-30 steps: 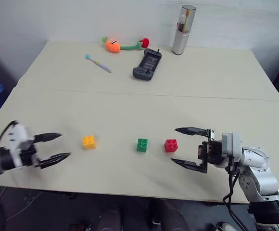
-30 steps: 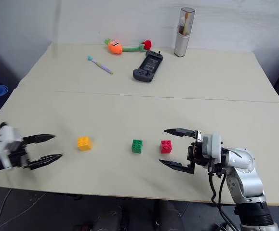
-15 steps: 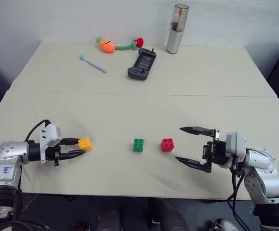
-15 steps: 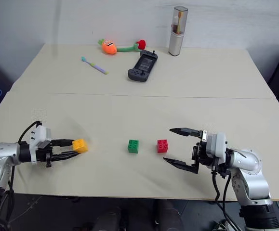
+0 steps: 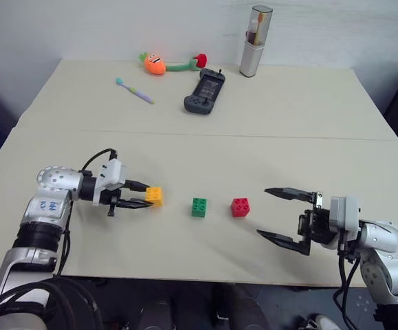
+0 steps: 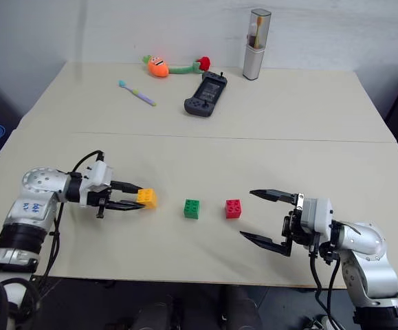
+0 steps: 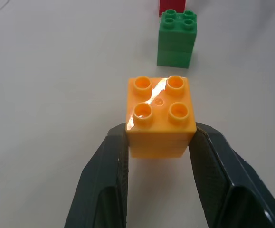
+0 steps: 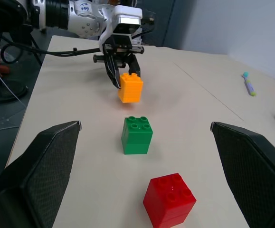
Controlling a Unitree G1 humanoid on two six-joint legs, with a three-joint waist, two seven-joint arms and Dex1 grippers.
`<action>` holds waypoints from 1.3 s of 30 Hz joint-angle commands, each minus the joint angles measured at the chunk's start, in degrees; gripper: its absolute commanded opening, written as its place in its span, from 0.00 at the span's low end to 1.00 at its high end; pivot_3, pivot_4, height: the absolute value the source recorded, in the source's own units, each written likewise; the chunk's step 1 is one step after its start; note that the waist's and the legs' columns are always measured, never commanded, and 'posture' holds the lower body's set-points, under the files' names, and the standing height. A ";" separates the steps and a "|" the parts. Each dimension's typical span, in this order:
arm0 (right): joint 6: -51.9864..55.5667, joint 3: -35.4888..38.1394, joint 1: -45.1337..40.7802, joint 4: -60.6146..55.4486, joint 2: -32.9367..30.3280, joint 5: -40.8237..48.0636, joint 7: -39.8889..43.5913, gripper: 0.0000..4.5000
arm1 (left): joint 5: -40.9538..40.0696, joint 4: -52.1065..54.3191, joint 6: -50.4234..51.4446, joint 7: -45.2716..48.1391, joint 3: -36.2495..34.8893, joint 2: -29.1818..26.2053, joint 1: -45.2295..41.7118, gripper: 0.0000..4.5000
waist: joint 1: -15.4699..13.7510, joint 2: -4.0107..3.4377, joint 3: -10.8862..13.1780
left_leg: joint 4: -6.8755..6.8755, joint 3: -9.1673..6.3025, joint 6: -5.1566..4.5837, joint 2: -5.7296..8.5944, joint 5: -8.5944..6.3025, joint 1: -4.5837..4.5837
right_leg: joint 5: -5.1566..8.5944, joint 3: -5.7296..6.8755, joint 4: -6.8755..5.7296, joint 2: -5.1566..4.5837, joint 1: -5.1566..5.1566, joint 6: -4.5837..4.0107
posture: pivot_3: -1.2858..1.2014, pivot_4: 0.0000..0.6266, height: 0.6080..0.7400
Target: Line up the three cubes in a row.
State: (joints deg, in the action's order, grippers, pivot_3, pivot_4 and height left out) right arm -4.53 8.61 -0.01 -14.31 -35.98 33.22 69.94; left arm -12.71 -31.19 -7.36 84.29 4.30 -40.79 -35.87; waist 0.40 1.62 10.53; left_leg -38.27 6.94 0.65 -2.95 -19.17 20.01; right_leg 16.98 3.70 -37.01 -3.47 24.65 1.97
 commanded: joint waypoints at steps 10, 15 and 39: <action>-0.71 1.91 2.75 -3.21 -0.38 0.47 -1.97 1.00 | 2.00 -4.56 -4.62 1.21 1.17 -0.10 0.37 0.32 | -0.27 0.00 0.00 | -0.15 -0.08 -0.03 -0.02 0.00 0.05 | 0.00 0.03 -0.03 -0.03 -0.02 0.01 | 0.52 0.24 1.00; -0.82 1.79 2.32 -2.41 -0.59 0.52 -1.57 1.00 | 2.41 -5.96 -6.11 0.52 1.13 0.57 -0.37 0.32 | -0.31 0.00 0.00 | -0.19 -0.09 -0.03 -0.01 0.01 0.03 | 0.00 0.04 -0.07 -0.04 -0.04 0.01 | 0.52 0.24 1.00; -0.88 8.63 -7.54 21.44 -18.59 -0.57 18.44 1.00 | -8.58 19.43 8.46 -8.94 -28.69 -15.72 35.97 0.86 | 0.43 -0.07 0.03 | 0.13 -0.08 -0.30 -0.11 -0.18 -0.21 | 0.02 -0.03 0.01 -0.08 -0.13 -0.04 | 0.52 0.24 1.00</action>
State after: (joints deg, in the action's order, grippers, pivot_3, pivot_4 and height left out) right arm -4.26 16.15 -6.62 6.64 -53.84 32.66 86.93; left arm -21.13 -12.08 2.12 75.38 -22.48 -55.36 -0.55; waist 0.83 1.55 10.57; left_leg -38.14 6.87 0.37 -3.07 -19.36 19.81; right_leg 17.00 3.67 -36.99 -3.55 24.53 1.92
